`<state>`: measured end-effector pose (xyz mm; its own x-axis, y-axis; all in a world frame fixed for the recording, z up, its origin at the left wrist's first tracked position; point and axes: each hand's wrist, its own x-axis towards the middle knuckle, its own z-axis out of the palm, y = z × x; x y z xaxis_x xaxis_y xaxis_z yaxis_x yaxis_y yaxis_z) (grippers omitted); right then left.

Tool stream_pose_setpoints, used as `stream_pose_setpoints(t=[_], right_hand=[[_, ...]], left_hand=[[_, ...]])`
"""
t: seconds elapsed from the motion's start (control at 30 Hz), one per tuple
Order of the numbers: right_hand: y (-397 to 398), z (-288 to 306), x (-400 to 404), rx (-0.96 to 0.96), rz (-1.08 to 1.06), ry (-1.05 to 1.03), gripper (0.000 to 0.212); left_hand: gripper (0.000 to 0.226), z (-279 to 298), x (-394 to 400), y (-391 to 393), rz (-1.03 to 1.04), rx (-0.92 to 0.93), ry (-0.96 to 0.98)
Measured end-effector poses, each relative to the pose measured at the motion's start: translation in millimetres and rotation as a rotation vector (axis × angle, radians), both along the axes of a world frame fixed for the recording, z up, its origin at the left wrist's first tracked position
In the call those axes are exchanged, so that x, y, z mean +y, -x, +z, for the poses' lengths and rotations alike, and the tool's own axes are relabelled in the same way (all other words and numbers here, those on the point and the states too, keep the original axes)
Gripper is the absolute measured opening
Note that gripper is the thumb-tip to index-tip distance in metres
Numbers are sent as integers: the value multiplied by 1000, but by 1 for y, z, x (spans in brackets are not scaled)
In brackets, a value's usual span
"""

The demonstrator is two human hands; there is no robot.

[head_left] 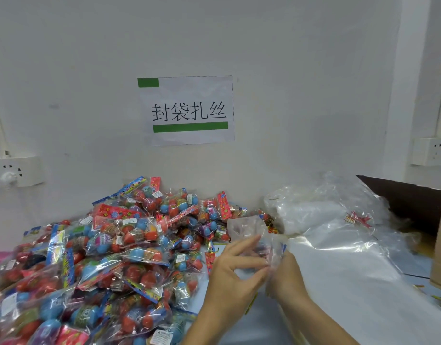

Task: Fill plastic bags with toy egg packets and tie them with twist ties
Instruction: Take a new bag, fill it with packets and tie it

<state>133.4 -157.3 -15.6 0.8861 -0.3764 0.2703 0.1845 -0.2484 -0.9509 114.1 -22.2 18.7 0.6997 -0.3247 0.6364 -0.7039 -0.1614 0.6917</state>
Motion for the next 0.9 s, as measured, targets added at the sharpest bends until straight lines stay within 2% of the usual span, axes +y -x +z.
stream_pose_setpoints(t=[0.1,0.2,0.3,0.37,0.4,0.47,0.53,0.63,0.77,0.9], right_hand=[[1,3,-2,19,-73,-118,6],[2,7,-5,21,-70,-291,12],[3,10,-4,51,6,-367,10],[5,11,0,31,62,-380,8],[6,11,3,14,100,-391,8],[10,13,7,-36,202,-437,8],[11,13,8,-54,235,-445,9],[10,13,7,-63,78,-395,11],[9,14,4,-114,-55,-386,20],[9,16,2,-128,-106,-368,23]], left_hand=[[14,-1,1,2,43,-2,155],[20,-3,4,-4,211,129,334],[18,-9,11,-18,374,304,332],[3,-10,12,-20,271,443,302],[8,-11,10,-19,221,477,274],[21,-16,7,-18,199,449,223],[23,-17,5,-16,248,361,217],[20,-17,6,-18,328,245,272],[16,-16,3,-15,294,129,249],[15,-15,1,-13,170,154,244]])
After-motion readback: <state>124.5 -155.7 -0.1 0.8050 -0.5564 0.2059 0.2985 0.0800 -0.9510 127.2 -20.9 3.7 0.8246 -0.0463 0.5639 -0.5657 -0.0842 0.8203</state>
